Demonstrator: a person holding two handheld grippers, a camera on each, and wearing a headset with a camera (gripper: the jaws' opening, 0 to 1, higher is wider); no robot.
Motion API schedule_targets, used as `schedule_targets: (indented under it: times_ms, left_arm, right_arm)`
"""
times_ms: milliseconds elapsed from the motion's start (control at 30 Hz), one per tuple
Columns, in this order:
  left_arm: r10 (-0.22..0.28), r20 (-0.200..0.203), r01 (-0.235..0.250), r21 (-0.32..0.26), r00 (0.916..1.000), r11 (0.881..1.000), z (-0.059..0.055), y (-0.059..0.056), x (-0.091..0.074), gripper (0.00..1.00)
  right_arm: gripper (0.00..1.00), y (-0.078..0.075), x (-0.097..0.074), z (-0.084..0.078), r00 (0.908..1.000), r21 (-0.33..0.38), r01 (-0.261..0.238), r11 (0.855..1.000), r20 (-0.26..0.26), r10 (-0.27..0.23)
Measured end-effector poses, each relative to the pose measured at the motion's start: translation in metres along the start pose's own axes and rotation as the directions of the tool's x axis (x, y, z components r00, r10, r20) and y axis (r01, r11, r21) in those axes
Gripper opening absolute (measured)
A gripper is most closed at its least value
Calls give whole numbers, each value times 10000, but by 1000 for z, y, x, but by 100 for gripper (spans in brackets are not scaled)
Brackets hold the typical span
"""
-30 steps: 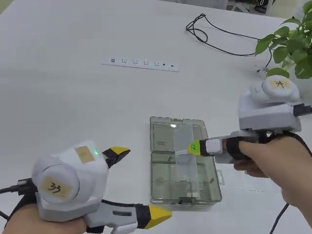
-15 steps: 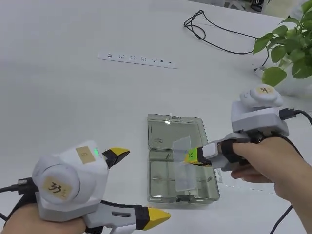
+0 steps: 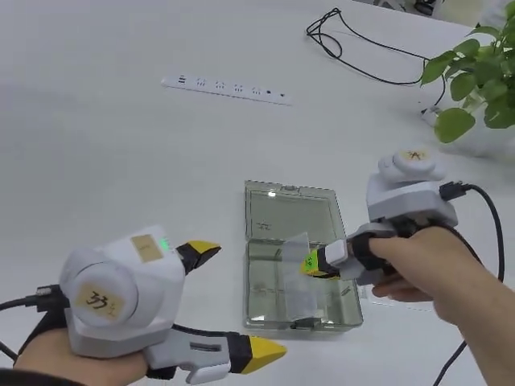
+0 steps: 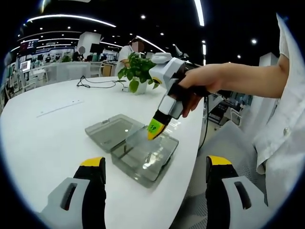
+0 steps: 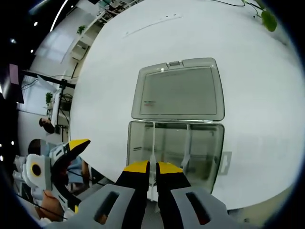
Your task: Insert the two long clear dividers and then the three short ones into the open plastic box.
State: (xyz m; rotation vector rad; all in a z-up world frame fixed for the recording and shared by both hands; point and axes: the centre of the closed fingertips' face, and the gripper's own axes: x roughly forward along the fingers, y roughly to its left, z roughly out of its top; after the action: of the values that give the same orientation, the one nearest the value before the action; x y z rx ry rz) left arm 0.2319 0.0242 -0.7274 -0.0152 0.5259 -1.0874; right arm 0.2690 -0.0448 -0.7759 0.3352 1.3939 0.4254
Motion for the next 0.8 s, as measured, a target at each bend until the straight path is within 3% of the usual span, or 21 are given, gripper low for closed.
schedule_targets:
  times_ms: [800]
  left_arm:
    - [-2,-78,1,-215,10000,9998,-4,2,3,86]
  right_arm:
    - [6,-13,10,10,9978,-728,641,9953,220,-626]
